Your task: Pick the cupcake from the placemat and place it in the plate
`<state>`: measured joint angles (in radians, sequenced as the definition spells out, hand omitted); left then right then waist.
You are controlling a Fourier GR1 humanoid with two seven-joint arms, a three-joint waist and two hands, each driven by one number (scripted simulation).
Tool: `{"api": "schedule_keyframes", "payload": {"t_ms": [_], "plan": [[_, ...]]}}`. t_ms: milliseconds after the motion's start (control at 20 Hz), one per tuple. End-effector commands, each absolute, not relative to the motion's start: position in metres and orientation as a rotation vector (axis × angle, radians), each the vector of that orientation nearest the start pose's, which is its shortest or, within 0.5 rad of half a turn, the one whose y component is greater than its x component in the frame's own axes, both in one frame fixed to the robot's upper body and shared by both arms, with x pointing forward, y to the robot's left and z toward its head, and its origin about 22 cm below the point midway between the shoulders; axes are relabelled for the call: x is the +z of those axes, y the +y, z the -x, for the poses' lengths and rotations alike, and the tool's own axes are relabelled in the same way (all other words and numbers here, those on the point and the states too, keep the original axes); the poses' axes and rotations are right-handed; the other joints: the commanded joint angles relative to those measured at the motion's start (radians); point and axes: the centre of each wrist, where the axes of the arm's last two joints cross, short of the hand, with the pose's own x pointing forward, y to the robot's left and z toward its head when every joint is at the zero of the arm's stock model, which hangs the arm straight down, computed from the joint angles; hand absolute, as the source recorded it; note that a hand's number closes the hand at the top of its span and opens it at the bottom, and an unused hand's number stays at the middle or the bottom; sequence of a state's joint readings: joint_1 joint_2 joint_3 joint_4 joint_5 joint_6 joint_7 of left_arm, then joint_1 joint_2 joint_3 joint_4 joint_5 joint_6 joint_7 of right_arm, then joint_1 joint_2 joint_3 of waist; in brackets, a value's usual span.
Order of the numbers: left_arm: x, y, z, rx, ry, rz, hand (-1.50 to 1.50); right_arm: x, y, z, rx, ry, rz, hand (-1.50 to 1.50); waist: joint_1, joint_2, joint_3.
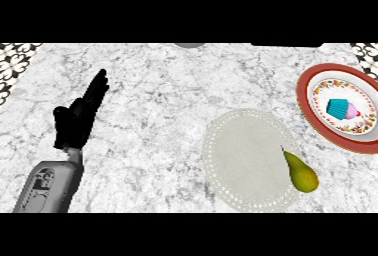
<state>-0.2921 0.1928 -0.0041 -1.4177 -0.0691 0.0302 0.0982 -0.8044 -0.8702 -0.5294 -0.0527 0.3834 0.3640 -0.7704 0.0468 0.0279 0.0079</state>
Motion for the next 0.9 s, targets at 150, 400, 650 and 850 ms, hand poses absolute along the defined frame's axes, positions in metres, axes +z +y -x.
{"api": "schedule_keyframes", "payload": {"t_ms": [150, 400, 650, 850], "plan": [[0.047, 0.242, -0.306, -0.246, -1.601, -0.166, 0.0, 0.116, -0.579, -0.265, 0.174, -1.684, 0.403, -1.5, 0.008, 0.003, 0.005], [0.049, 0.242, -0.309, -0.246, -1.596, -0.175, 0.0, 0.114, -0.586, -0.252, 0.201, -1.656, 0.424, -1.5, 0.01, 0.008, 0.007], [0.051, 0.236, -0.312, -0.241, -1.614, -0.158, 0.0, 0.115, -0.589, -0.248, 0.19, -1.669, 0.413, -1.5, 0.009, 0.01, 0.01], [0.04, 0.235, -0.306, -0.264, -1.603, -0.164, 0.0, 0.117, -0.592, -0.245, 0.183, -1.658, 0.429, -1.5, 0.017, 0.012, 0.009]]}}
